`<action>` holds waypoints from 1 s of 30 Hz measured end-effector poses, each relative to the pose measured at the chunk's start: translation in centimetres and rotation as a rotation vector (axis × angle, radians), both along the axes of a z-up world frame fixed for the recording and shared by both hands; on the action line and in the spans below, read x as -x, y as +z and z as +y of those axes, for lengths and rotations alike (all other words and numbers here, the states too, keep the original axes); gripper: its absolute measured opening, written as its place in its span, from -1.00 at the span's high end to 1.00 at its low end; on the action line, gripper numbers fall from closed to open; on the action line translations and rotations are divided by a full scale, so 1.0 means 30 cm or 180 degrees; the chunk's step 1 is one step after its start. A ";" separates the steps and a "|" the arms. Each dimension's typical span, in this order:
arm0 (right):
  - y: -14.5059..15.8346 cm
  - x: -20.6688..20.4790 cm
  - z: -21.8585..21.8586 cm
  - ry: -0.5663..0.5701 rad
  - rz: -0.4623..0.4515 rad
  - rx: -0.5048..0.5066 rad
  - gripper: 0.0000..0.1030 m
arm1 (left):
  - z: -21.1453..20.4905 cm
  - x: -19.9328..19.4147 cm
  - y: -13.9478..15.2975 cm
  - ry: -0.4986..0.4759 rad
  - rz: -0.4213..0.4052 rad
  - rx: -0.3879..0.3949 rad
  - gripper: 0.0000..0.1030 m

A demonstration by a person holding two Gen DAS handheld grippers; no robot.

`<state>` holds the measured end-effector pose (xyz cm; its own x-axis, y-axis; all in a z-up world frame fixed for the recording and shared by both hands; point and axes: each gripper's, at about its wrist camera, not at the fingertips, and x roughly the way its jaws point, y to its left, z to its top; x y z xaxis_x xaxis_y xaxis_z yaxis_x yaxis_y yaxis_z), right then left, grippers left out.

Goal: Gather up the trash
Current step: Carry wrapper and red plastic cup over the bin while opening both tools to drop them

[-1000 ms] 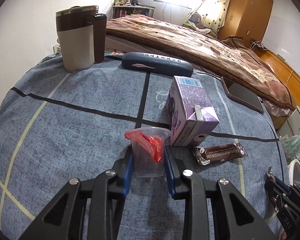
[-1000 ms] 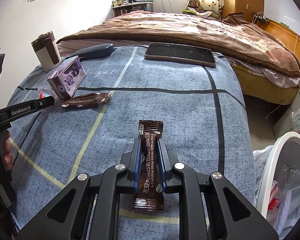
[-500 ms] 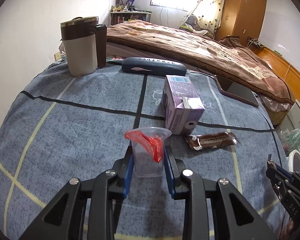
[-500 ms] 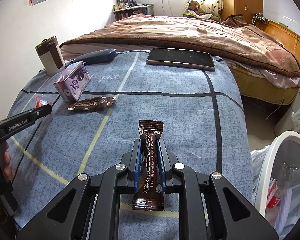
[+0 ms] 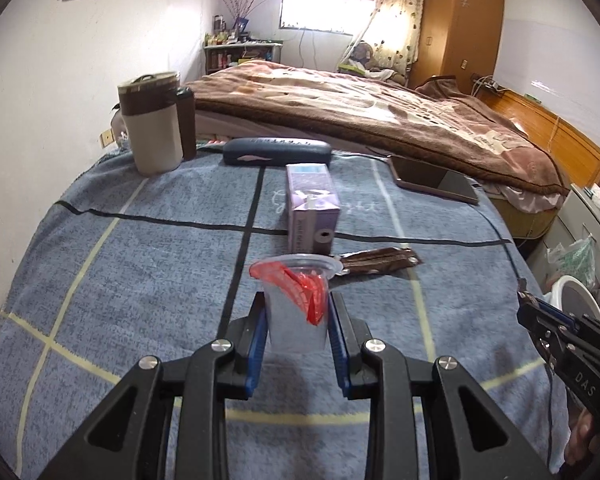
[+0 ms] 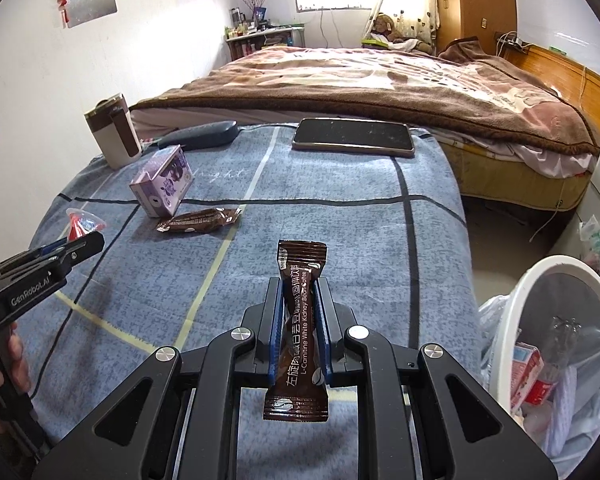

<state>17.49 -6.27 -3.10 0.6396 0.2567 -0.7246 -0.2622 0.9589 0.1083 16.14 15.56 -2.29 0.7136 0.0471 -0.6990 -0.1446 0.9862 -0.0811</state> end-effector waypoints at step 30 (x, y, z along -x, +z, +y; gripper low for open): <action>0.132 0.189 -0.385 -0.0657 -0.0359 -0.0160 0.66 | -0.478 0.128 0.158 -0.0947 -0.0311 0.0047 0.41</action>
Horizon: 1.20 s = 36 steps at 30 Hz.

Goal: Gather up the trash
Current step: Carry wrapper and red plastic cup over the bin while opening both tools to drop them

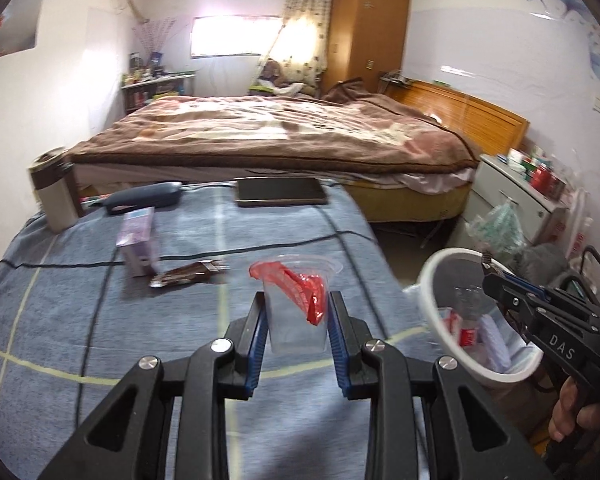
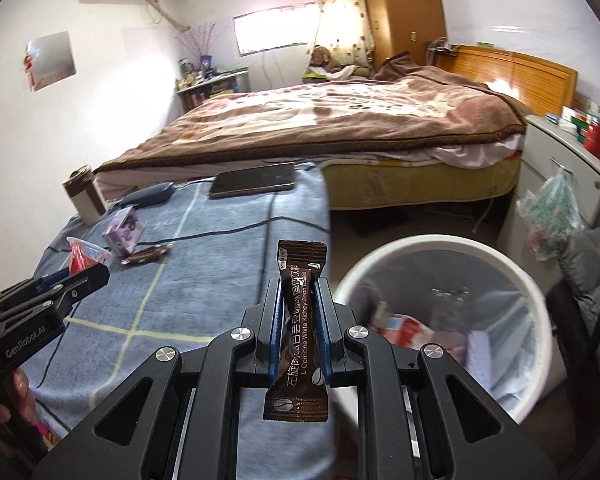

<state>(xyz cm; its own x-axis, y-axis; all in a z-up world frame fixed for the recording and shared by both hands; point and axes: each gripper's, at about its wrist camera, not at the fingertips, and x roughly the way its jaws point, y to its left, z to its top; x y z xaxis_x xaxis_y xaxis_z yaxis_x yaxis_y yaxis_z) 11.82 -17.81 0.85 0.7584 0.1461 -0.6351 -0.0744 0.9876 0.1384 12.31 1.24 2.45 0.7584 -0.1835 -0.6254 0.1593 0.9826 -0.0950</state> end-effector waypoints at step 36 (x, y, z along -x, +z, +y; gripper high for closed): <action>-0.142 0.045 -0.411 -0.0627 0.0518 -0.0009 0.65 | -0.657 -0.039 -0.123 -0.1134 0.0396 -0.0048 0.41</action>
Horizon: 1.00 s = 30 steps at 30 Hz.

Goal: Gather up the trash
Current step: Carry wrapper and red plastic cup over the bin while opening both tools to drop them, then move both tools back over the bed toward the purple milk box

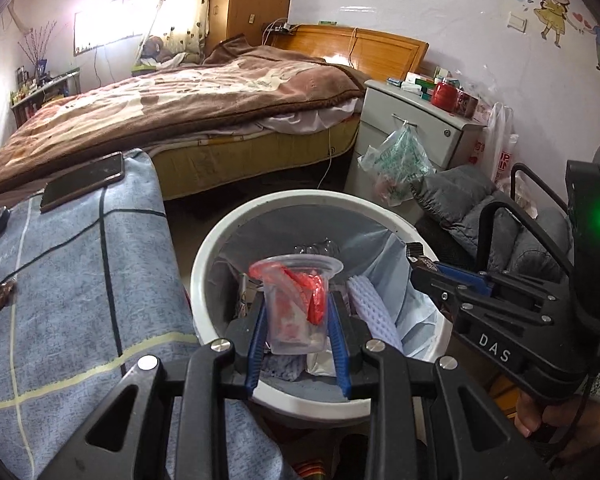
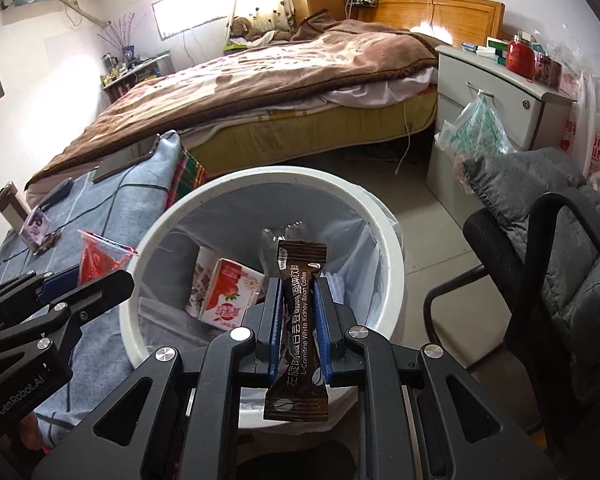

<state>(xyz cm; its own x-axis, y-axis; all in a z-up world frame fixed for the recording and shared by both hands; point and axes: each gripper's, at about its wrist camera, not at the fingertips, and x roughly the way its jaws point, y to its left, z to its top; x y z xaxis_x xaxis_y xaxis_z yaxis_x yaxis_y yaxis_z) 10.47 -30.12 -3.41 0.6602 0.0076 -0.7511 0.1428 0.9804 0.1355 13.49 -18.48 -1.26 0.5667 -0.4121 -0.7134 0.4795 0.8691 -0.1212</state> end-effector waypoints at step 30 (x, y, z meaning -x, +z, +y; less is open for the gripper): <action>0.055 0.037 0.047 -0.0120 -0.0143 0.0023 0.15 | 0.140 0.054 0.050 0.0225 -0.0094 0.0130 0.03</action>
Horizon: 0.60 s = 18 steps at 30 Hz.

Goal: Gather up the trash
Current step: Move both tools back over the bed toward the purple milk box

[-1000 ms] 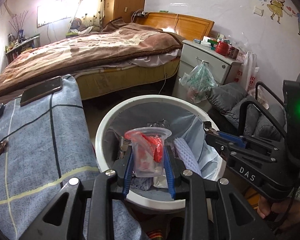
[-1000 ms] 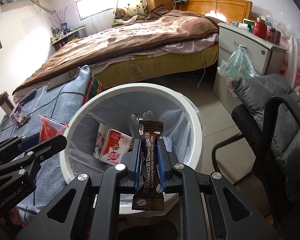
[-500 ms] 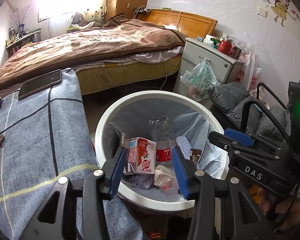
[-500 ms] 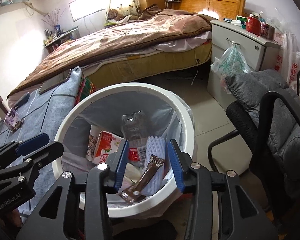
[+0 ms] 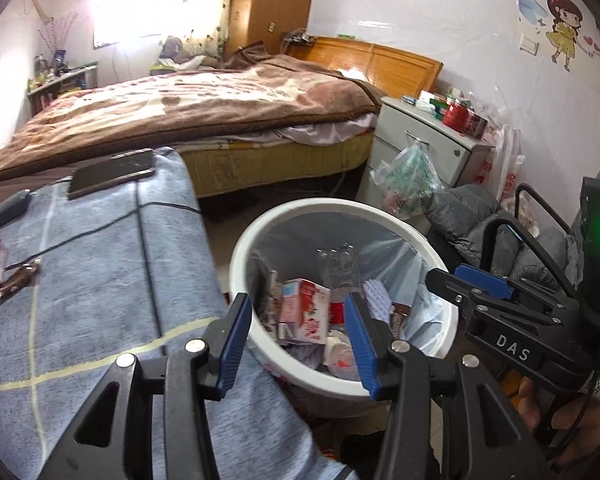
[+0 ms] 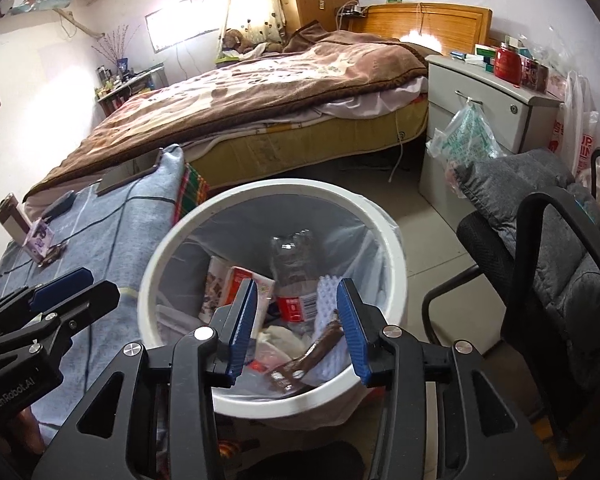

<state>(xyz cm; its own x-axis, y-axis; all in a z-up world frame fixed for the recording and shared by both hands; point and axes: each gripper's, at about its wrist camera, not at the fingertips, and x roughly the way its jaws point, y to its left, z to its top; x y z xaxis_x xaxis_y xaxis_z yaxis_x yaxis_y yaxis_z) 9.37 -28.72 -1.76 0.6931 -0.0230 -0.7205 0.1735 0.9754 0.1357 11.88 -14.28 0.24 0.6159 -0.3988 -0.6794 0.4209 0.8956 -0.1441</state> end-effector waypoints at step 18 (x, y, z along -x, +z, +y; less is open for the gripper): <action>0.041 -0.028 0.204 0.0337 -0.0161 0.0021 0.15 | 0.289 0.015 0.043 0.0464 -0.0155 0.0020 -0.01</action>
<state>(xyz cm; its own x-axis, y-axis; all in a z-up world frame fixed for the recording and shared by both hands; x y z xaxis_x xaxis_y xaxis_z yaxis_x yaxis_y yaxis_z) 10.21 -22.59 -0.53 0.7273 0.0476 -0.6846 0.0626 0.9888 0.1353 11.43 -5.61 1.54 0.6998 -0.3069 -0.6451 0.2931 0.9469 -0.1325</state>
